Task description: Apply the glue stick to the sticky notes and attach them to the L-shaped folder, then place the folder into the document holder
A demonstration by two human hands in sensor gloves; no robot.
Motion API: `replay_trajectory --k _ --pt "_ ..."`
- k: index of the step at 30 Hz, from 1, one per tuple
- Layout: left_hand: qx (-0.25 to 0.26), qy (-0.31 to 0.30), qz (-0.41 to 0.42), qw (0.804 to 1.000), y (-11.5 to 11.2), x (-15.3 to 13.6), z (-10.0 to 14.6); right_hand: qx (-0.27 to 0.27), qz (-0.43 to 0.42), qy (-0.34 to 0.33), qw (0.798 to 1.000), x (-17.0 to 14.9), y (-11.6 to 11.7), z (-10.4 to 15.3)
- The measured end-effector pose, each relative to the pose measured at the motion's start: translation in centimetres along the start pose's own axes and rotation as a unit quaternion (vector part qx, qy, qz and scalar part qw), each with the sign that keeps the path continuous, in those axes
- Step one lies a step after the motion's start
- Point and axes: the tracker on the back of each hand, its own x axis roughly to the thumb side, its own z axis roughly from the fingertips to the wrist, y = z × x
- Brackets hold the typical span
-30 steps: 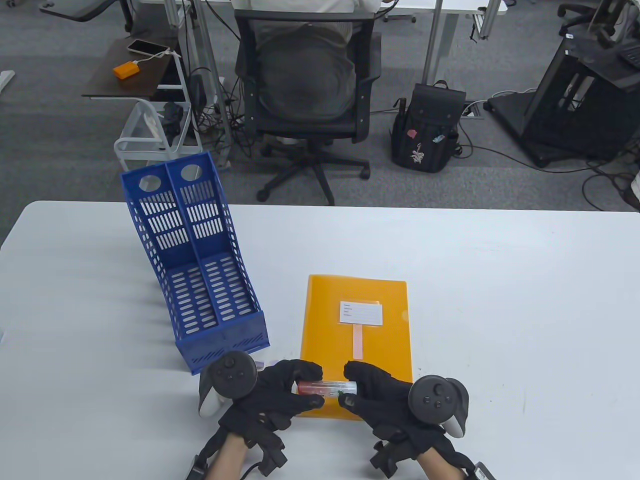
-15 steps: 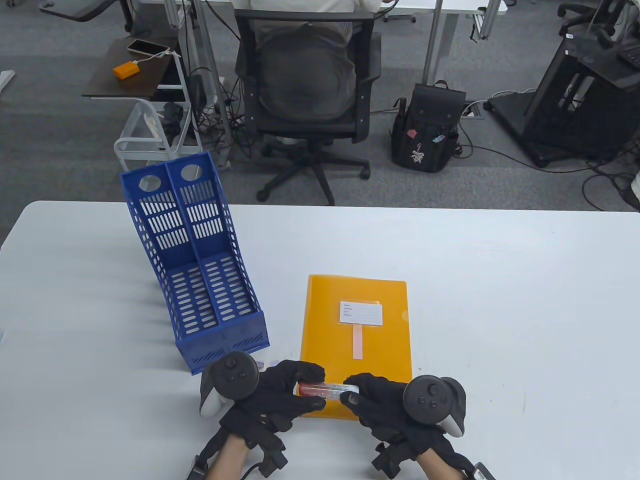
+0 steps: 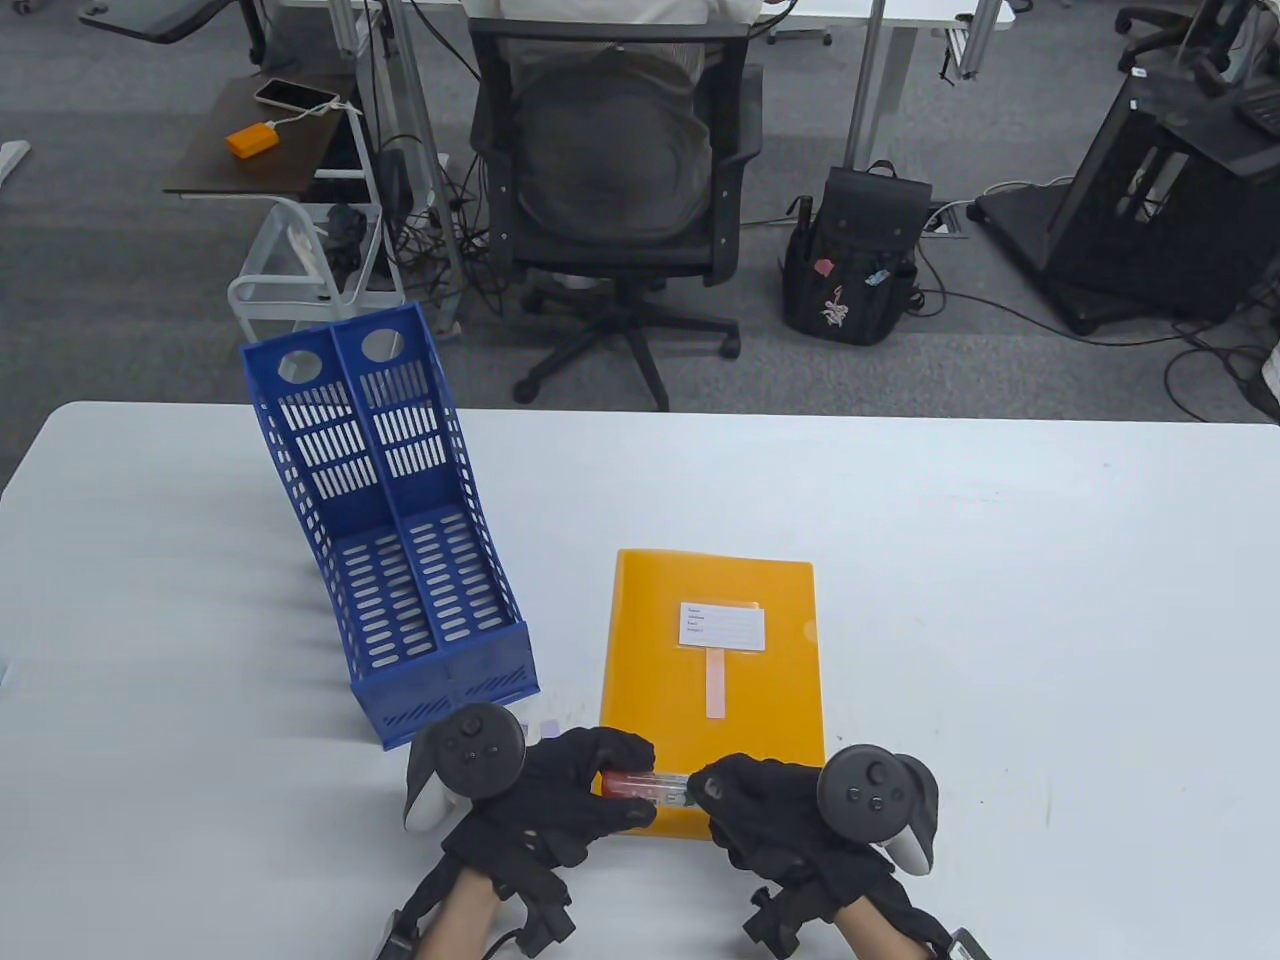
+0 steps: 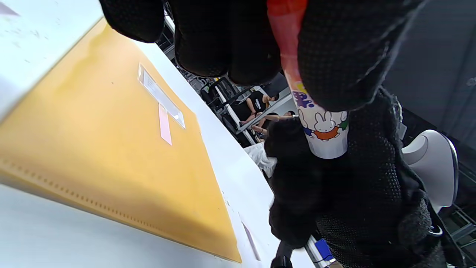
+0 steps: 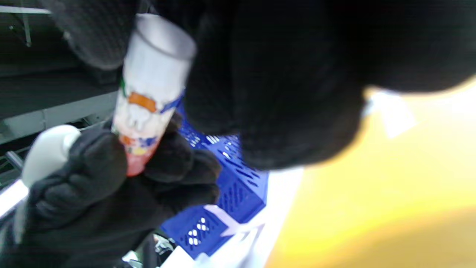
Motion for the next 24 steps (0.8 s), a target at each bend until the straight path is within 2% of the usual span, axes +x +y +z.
replay_trajectory --k 4,8,11,14,18,21,23,24 --pt "-0.016 -0.01 -0.018 1.0 -0.6 0.6 -0.1 0.06 -0.003 -0.024 0.998 0.4 0.7 -0.3" --pt "-0.016 -0.011 -0.092 0.996 -1.2 1.6 -0.2 0.102 0.009 -0.018 0.995 0.4 1.0 -0.4" --pt "-0.011 -0.012 -0.107 0.994 -1.0 1.6 0.0 0.098 -0.005 -0.009 0.995 0.2 0.9 -0.4" --pt "0.004 -0.009 -0.068 0.998 -0.2 1.4 0.5 0.071 0.012 0.003 0.997 -0.3 0.5 -0.4" --pt "0.076 -0.019 -0.077 0.994 1.7 1.9 1.6 0.047 0.048 0.014 0.998 -0.4 0.3 -0.3" --pt "0.123 -0.011 -0.142 0.982 3.0 2.5 2.3 0.033 0.088 0.017 0.995 -0.2 0.3 -0.3" --pt "0.119 0.012 -0.209 0.971 3.1 2.5 2.3 0.024 0.114 0.017 0.993 -0.2 0.3 -0.2" --pt "0.1 0.028 -0.244 0.964 3.0 2.3 2.1 0.019 0.12 0.018 0.992 -0.2 0.3 -0.2"
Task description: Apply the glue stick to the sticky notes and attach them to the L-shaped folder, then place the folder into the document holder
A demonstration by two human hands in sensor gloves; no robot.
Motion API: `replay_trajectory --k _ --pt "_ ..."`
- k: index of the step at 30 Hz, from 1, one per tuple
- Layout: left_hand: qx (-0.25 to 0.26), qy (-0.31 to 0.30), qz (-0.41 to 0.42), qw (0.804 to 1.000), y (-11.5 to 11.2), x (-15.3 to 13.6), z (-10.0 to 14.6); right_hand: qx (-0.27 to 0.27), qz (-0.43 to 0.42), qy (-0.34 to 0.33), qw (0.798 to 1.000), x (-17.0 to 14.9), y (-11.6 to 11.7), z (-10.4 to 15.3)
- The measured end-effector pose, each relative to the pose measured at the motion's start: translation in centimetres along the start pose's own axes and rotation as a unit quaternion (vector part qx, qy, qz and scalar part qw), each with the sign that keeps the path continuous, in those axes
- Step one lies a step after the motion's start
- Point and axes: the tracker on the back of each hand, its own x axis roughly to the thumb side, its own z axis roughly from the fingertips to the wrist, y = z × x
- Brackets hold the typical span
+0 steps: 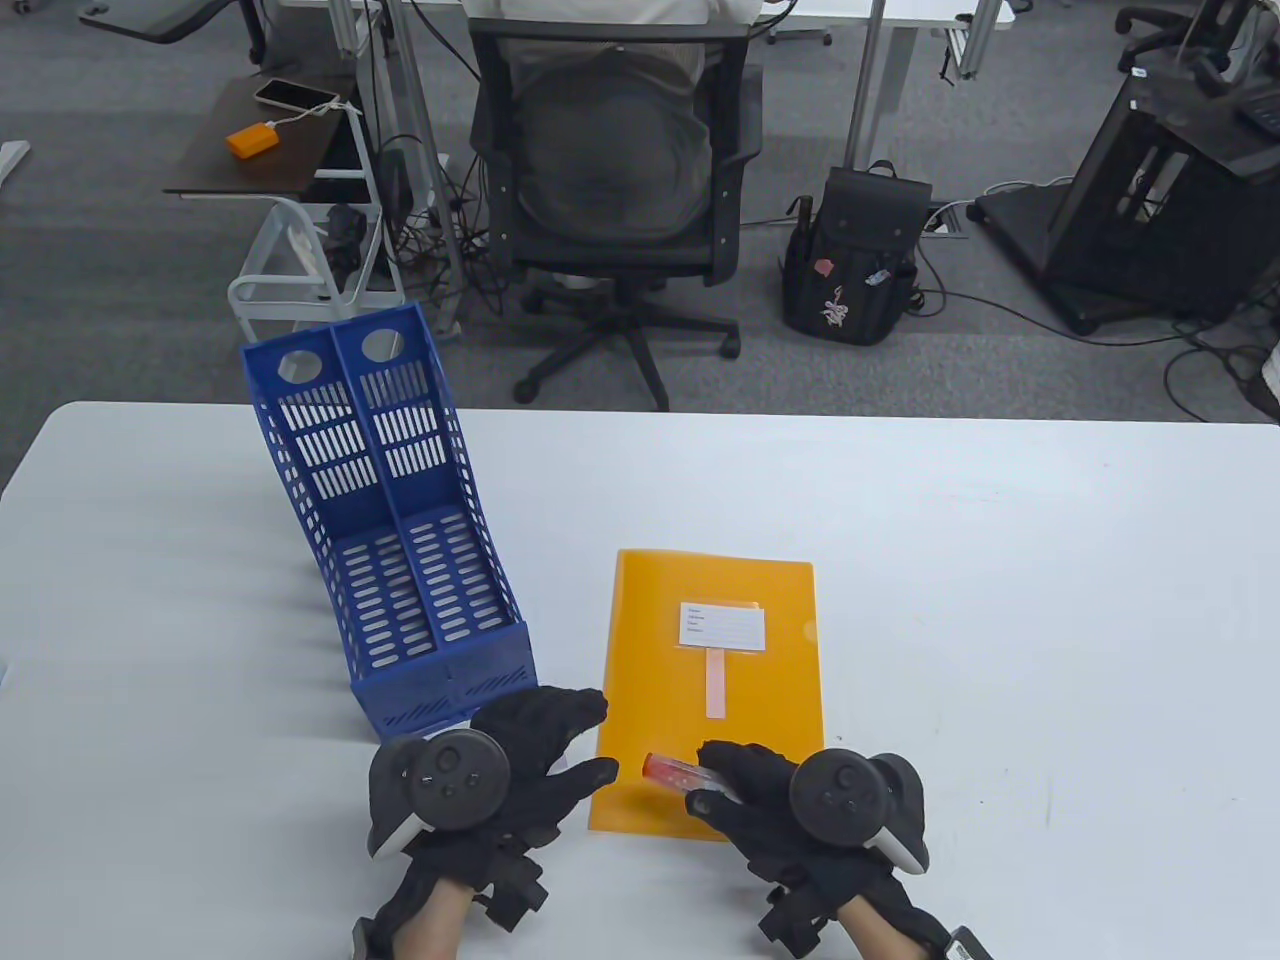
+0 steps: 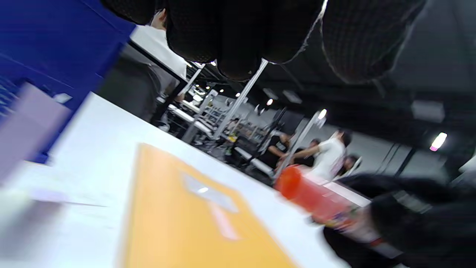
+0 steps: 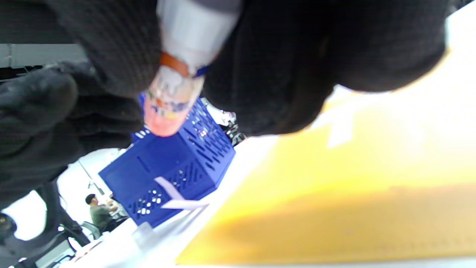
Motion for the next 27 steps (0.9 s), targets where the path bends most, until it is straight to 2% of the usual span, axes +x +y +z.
replay_trajectory --k 3,6,8,9,13,20,24,27 --pt "-0.038 0.017 -0.053 0.998 -0.8 -0.1 -0.2 -0.007 -0.006 0.005 1.0 -0.1 -0.2 0.1" --pt "-0.071 0.053 -0.154 0.984 -2.0 0.1 -0.7 -0.016 -0.008 0.01 1.0 -0.2 -0.4 0.1" --pt "-0.113 0.104 -0.227 0.962 -3.2 -0.1 -1.0 -0.017 -0.011 0.013 1.0 -0.4 -0.4 0.1" --pt "-0.121 0.113 -0.239 0.957 -3.6 -0.1 -1.1 -0.018 -0.012 0.013 1.0 -0.4 -0.5 0.1" --pt "-0.122 0.145 -0.311 0.932 -4.8 -0.3 -1.6 -0.019 -0.015 0.016 1.0 -0.5 -0.6 0.1" --pt "-0.083 0.163 -0.337 0.924 -4.9 -0.4 -1.8 -0.02 -0.012 0.007 1.0 -0.2 -0.6 0.2" --pt "-0.089 0.172 -0.312 0.93 -5.0 -1.0 -2.1 -0.019 -0.008 0.005 1.0 -0.2 -0.5 0.2" --pt "-0.071 0.175 -0.307 0.933 -4.8 -1.3 -2.2 -0.019 -0.005 0.008 1.0 -0.2 -0.6 0.2"
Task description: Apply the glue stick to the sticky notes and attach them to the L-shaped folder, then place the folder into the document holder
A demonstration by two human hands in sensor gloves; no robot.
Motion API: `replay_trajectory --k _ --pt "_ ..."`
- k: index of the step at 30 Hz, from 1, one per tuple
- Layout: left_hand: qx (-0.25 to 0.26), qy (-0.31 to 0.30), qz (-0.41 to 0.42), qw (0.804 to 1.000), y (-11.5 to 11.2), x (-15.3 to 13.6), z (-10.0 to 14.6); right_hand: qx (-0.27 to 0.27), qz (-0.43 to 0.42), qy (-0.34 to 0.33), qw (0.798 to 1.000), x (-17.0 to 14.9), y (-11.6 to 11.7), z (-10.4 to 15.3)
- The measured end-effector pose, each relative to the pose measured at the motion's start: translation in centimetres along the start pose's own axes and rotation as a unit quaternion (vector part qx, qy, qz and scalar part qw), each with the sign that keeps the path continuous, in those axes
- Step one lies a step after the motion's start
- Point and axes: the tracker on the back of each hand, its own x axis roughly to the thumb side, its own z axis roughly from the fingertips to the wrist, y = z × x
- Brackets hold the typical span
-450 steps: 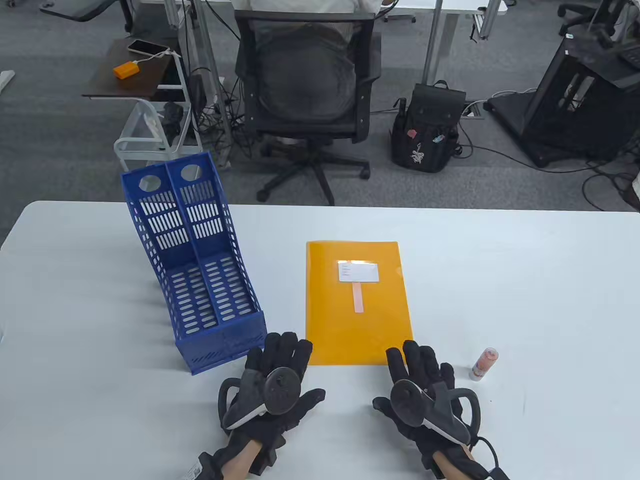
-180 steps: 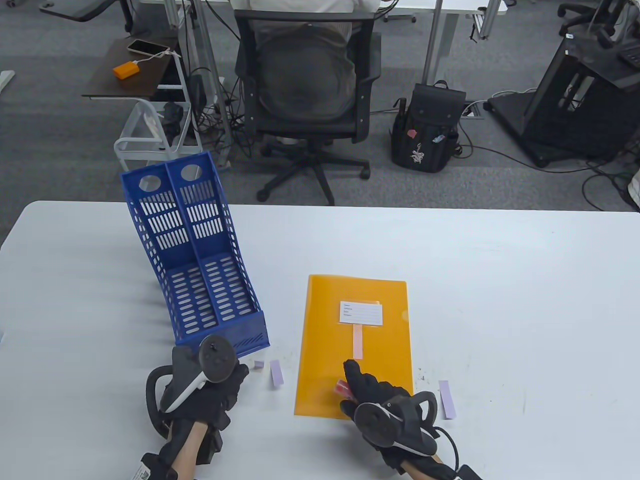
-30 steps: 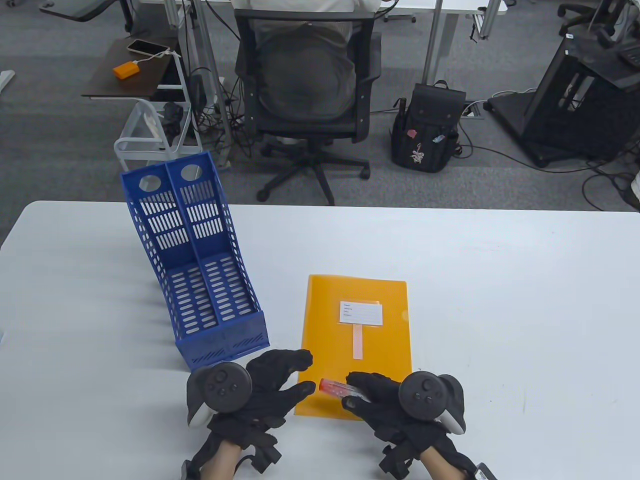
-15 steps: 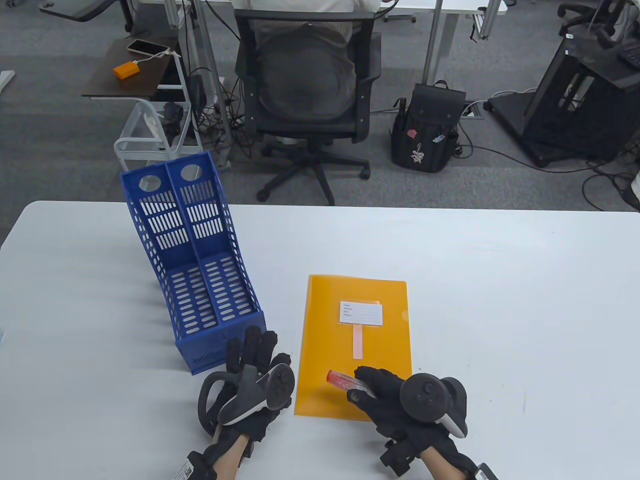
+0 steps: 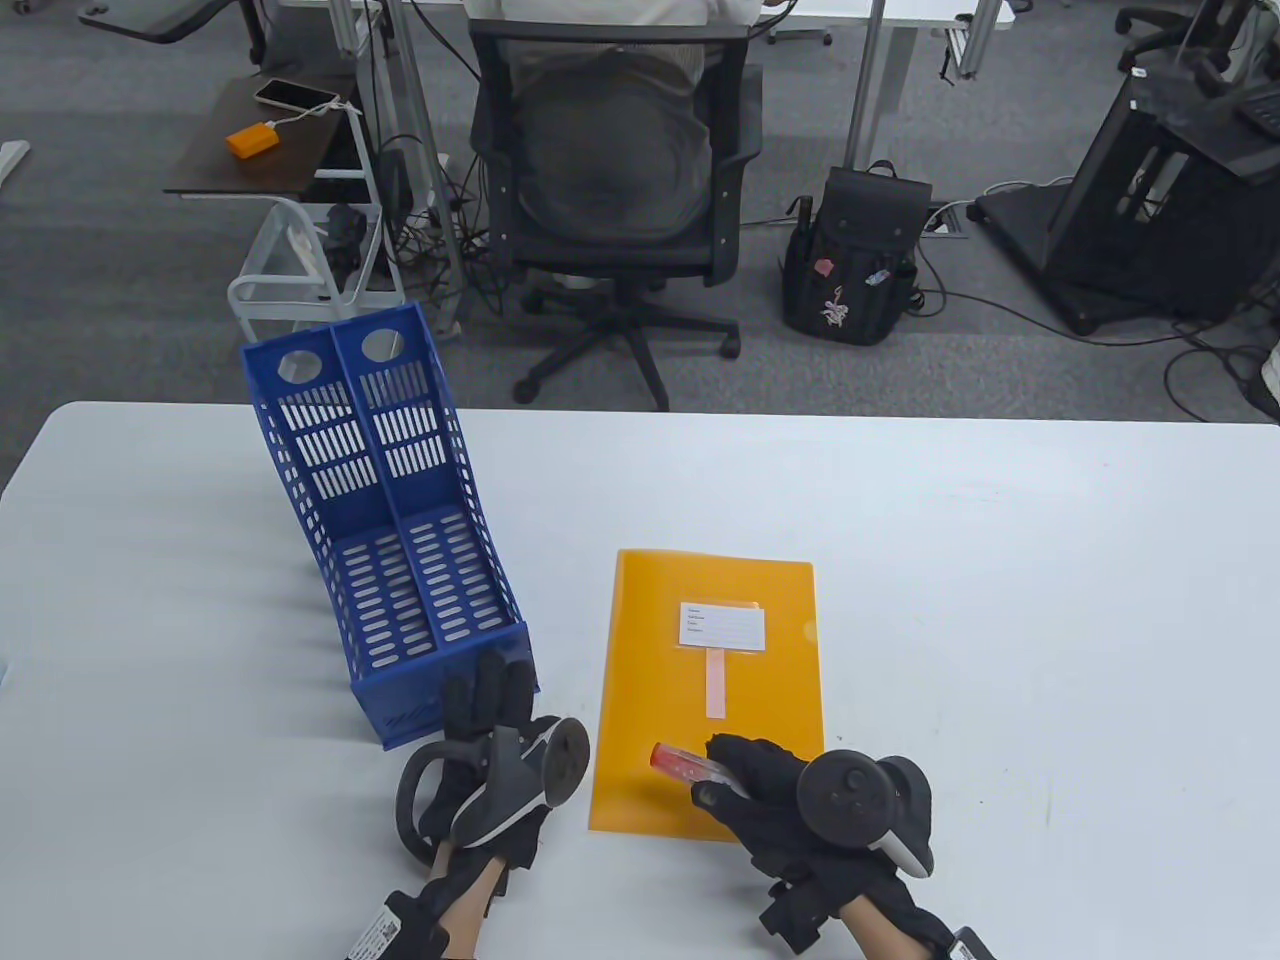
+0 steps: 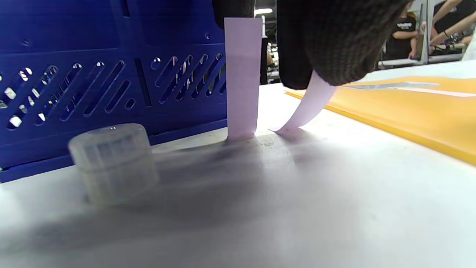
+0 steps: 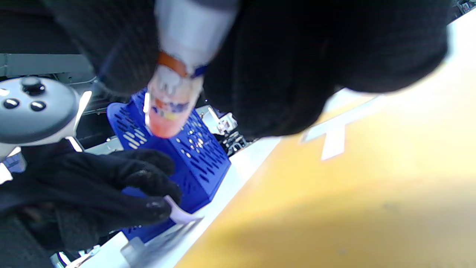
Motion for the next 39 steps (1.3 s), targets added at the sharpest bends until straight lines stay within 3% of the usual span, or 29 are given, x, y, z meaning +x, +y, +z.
replay_trajectory --k 7,14,20,23,27,30,35,39 --pt "0.03 0.014 -0.002 0.999 0.2 0.0 -0.1 -0.005 0.013 0.008 1.0 -0.3 -0.3 -0.1" --pt "0.05 0.025 0.006 0.998 0.4 -0.3 0.1 -0.064 0.021 0.019 0.998 -0.5 -2.2 0.1" --pt "0.078 0.012 0.077 0.994 2.7 -0.2 0.7 -0.078 0.048 0.03 0.995 -0.7 -3.5 0.3" --pt "0.042 -0.037 0.175 0.983 3.6 1.1 0.8 -0.094 0.054 0.042 0.993 -1.1 -3.9 0.3" --pt "-0.06 -0.138 0.298 0.943 3.7 4.3 -0.2 -0.127 0.106 0.079 0.983 -1.8 -4.5 0.6" --pt "-0.126 -0.179 0.332 0.918 2.8 7.0 -1.0 -0.13 0.135 0.095 0.978 -2.4 -4.7 0.6" --pt "-0.184 -0.162 0.329 0.912 0.0 9.0 -2.5 -0.12 0.143 0.089 0.978 -2.5 -4.3 0.5" --pt "-0.154 -0.101 0.27 0.945 -1.0 9.2 -2.5 -0.103 0.148 0.052 0.982 -1.8 -3.6 0.3"
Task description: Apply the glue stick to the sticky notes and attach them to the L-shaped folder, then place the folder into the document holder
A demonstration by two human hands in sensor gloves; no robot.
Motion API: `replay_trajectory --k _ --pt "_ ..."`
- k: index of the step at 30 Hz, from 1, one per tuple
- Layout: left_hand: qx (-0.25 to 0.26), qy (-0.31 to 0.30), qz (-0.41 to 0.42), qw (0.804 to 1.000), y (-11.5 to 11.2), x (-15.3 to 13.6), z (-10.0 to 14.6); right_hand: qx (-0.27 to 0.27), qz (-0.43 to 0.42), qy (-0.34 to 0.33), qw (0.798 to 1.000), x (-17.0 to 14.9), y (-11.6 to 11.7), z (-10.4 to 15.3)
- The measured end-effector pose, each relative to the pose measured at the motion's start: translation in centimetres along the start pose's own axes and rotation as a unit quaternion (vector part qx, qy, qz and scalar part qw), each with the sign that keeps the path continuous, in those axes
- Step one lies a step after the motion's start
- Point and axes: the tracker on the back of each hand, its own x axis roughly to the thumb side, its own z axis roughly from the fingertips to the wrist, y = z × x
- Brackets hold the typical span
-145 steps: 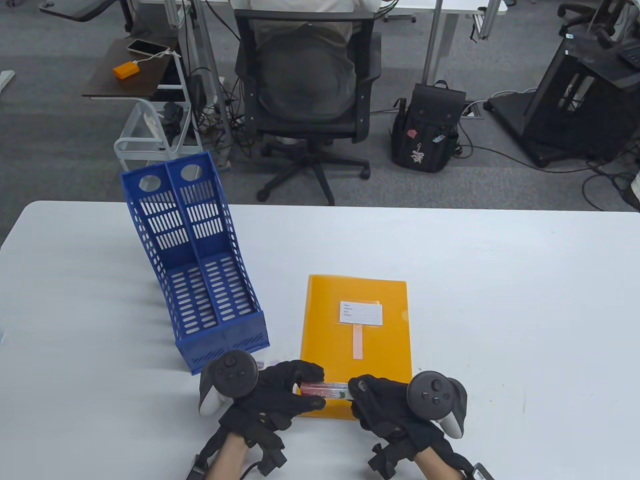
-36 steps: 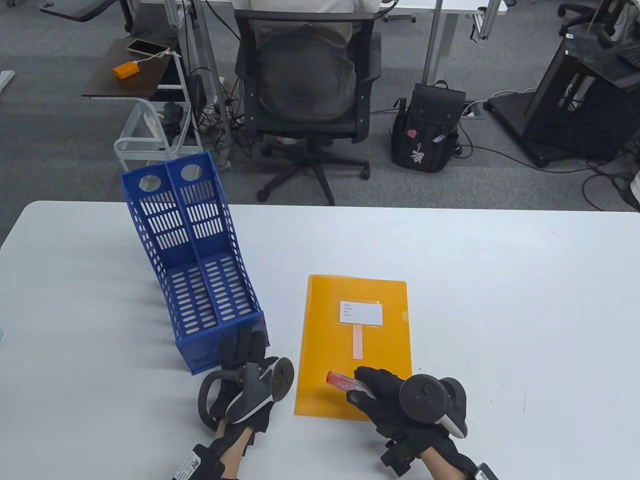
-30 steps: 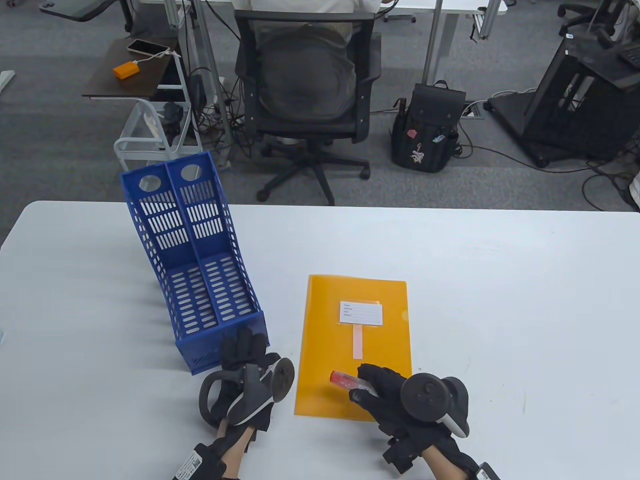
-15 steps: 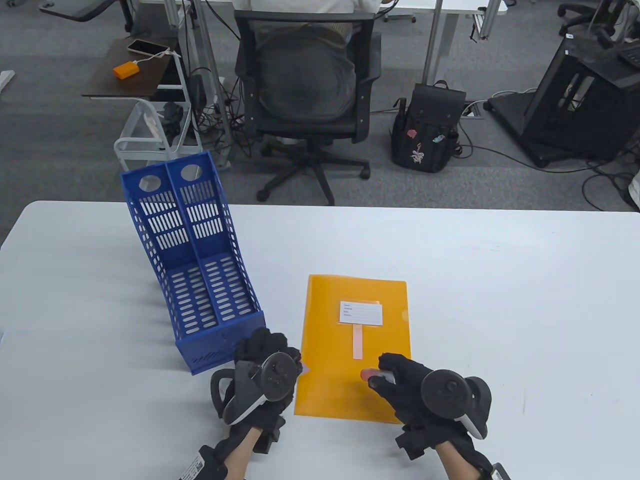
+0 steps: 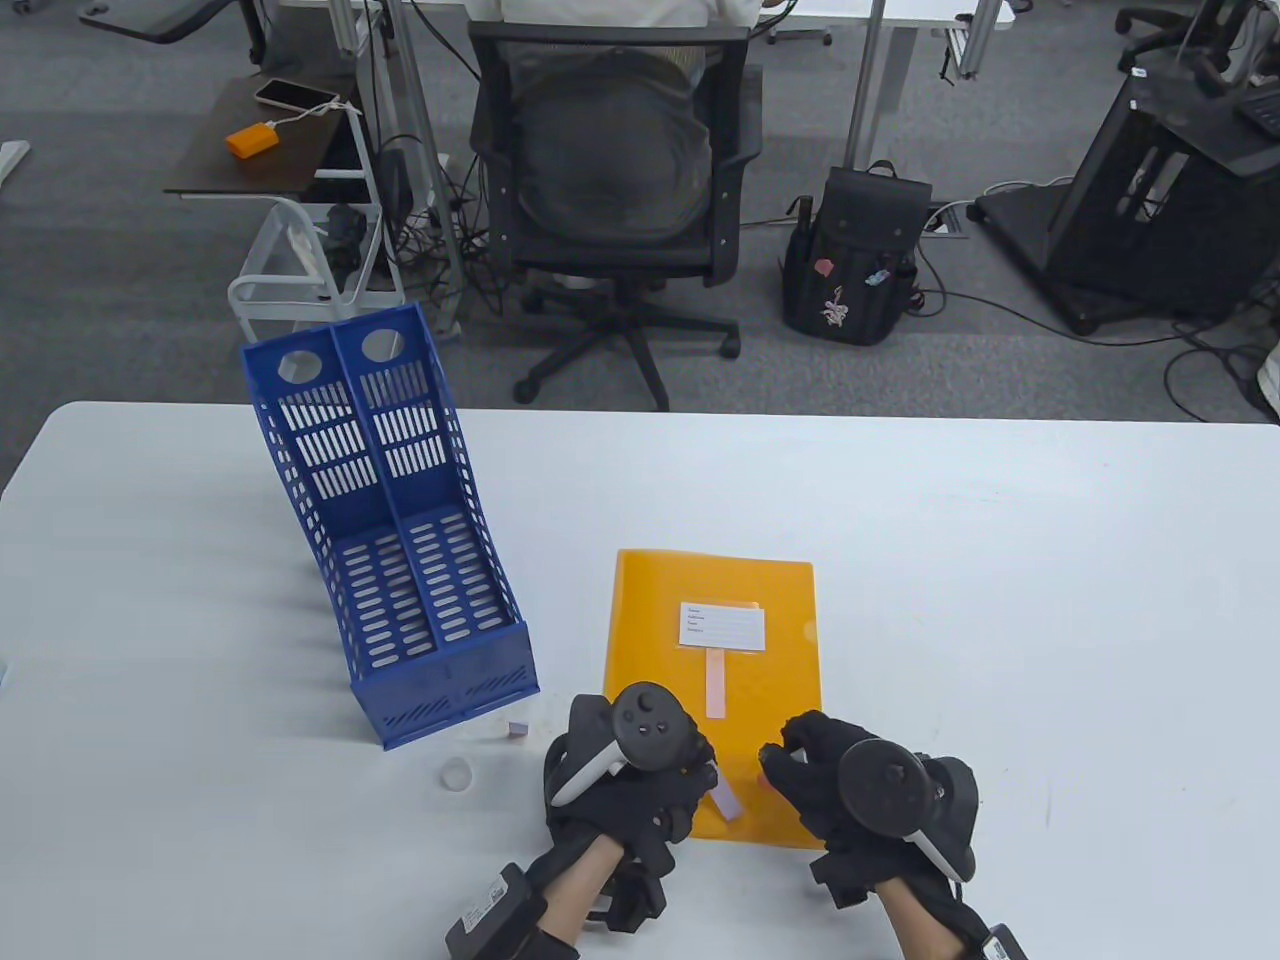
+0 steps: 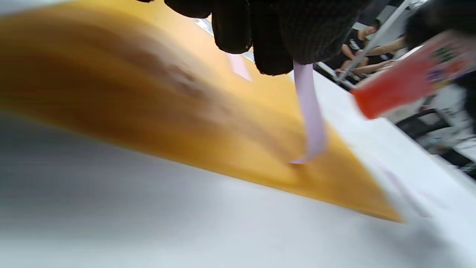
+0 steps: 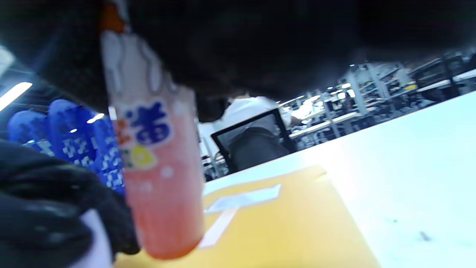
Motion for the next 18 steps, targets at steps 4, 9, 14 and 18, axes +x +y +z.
replay_trajectory --k 4,9,14,18 --pt "0.02 0.048 -0.04 0.998 -0.6 -0.6 -0.2 0.021 0.012 -0.039 0.999 1.3 1.1 0.1" --pt "0.012 0.062 -0.049 0.997 -1.0 -0.9 -0.5 0.04 0.035 -0.073 0.996 2.9 2.5 0.3" --pt "0.009 0.063 -0.046 0.997 -1.0 -0.9 -0.5 0.061 0.043 -0.084 0.994 3.9 3.8 0.3" --pt "0.007 0.063 -0.038 0.997 -0.9 -1.1 -0.4 0.067 0.067 -0.088 0.992 4.4 4.3 0.3"
